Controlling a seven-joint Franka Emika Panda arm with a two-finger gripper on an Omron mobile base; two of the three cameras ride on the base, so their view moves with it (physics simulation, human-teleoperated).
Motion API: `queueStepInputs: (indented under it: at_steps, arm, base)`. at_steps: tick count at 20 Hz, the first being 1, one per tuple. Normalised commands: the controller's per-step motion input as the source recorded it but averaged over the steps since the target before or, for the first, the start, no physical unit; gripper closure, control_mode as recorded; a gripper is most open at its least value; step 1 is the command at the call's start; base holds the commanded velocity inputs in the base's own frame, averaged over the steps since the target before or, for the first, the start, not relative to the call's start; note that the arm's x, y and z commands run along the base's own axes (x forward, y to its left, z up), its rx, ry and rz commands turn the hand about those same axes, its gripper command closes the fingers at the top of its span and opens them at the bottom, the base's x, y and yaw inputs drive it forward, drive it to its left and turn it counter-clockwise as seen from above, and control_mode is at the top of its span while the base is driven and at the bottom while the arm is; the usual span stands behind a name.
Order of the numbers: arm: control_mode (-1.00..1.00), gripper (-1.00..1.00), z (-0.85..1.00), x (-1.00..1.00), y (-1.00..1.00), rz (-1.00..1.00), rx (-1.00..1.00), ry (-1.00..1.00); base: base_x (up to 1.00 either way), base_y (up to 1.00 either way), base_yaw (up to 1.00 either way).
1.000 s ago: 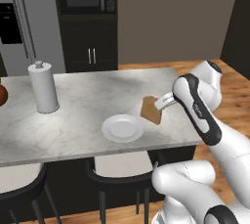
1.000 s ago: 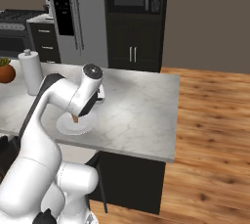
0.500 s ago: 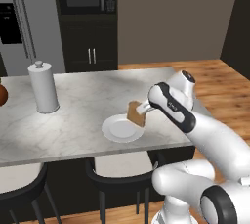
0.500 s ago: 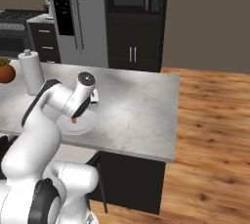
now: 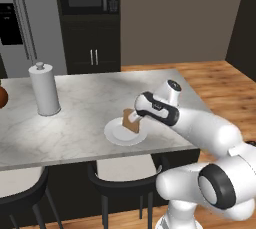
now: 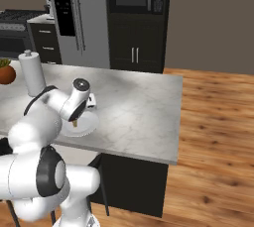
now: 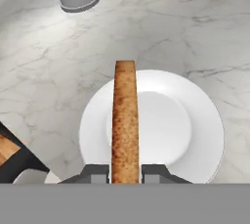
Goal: Start the toaster. Once the lever pops up, take the bread to the plate on the dining counter.
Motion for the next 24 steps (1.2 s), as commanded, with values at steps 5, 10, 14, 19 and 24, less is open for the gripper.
queueStepInputs:
  at_steps: [5, 10, 14, 19, 24]
  arm:
    - [-1.00, 1.00, -0.36, 0.44, 0.24, 0.00, -0.02, 0.00]
    - [-1.00, 1.00, -0.25, 0.23, 0.07, 0.00, 0.00, 0.00]
    - [-1.00, 1.00, -0.21, 0.05, 0.00, 0.00, 0.00, 0.00]
    - [-1.00, 1.00, -0.18, 0.10, 0.00, 0.00, 0.00, 0.00]
    - [-1.00, 1.00, -0.09, 0.08, 0.00, 0.00, 0.00, 0.00]
  base:
    - [0.00, 0.00, 0.00]
    - [0.00, 0.00, 0.00]
    - [0.00, 0.00, 0.00]
    - [0.00, 0.00, 0.00]
    - [0.00, 0.00, 0.00]
